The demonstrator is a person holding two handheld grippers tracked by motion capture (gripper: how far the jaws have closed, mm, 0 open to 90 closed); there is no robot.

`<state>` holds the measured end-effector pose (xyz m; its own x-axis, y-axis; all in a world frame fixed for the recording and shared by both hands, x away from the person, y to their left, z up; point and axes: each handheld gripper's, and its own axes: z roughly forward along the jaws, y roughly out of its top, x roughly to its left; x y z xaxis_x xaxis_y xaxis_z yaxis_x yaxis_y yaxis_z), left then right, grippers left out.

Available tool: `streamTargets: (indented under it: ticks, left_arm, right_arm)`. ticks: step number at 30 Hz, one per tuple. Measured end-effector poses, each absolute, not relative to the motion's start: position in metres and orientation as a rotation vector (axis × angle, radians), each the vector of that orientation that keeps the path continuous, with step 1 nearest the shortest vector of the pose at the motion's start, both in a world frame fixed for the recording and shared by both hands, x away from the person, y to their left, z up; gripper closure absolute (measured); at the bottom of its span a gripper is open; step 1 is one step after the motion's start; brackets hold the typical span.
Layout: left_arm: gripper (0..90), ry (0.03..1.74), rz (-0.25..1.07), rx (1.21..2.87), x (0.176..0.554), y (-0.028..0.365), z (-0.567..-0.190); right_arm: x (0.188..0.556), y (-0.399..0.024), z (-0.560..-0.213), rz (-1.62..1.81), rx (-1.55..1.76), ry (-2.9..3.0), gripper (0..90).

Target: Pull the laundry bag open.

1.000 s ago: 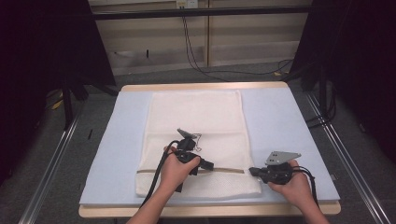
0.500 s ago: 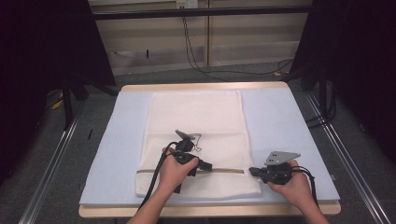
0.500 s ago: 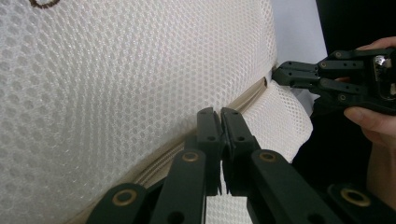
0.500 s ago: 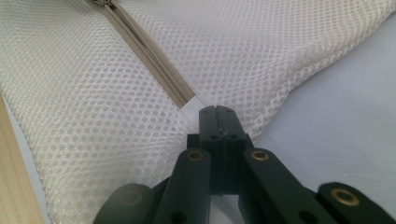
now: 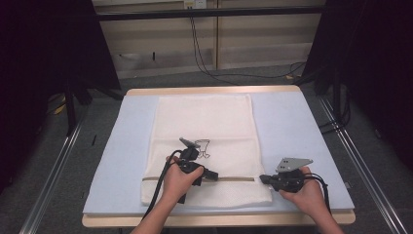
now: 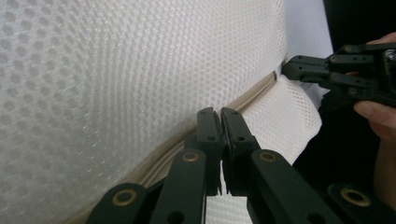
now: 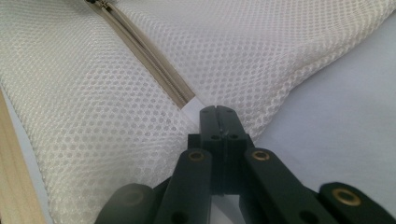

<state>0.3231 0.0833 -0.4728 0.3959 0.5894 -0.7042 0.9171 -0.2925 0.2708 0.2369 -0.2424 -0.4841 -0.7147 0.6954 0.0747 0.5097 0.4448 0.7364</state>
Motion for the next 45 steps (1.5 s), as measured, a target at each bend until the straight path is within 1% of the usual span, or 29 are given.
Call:
streamTargets:
  ticks: [12,13,16,21,29,34,38,45]
  left_arm:
    - [87.2,1.310,-0.657,1.968,0.323,0.095,-0.476]
    - [87.2,1.314,-0.640,1.973,0.323,0.096,-0.476]
    - [87.3,1.317,-0.649,1.959,0.321,0.098,-0.476]
    - [87.2,1.322,-0.627,1.960,0.321,0.103,-0.476]
    - [87.3,1.335,-0.647,1.944,0.321,0.105,-0.478]
    - [87.2,1.318,-0.635,1.963,0.321,0.106,-0.477]
    - [87.3,1.323,-0.649,1.946,0.321,0.109,-0.475]
    - [87.2,1.318,-0.637,1.929,0.320,0.116,-0.470]
  right_arm:
    - [0.234,-0.244,-0.487,1.152,1.001,2.444,90.0]
    - [0.234,-0.244,-0.487,1.150,0.998,2.439,90.0]
    - [0.234,-0.243,-0.487,1.142,1.006,2.438,90.0]
    - [0.234,-0.243,-0.487,1.145,1.001,2.438,90.0]
    - [0.235,-0.243,-0.486,1.141,1.005,2.445,90.0]
    - [0.235,-0.242,-0.485,1.126,1.004,2.446,90.0]
    - [0.235,-0.242,-0.485,1.127,1.006,2.444,90.0]
    - [0.234,-0.241,-0.485,1.121,1.001,2.443,90.0]
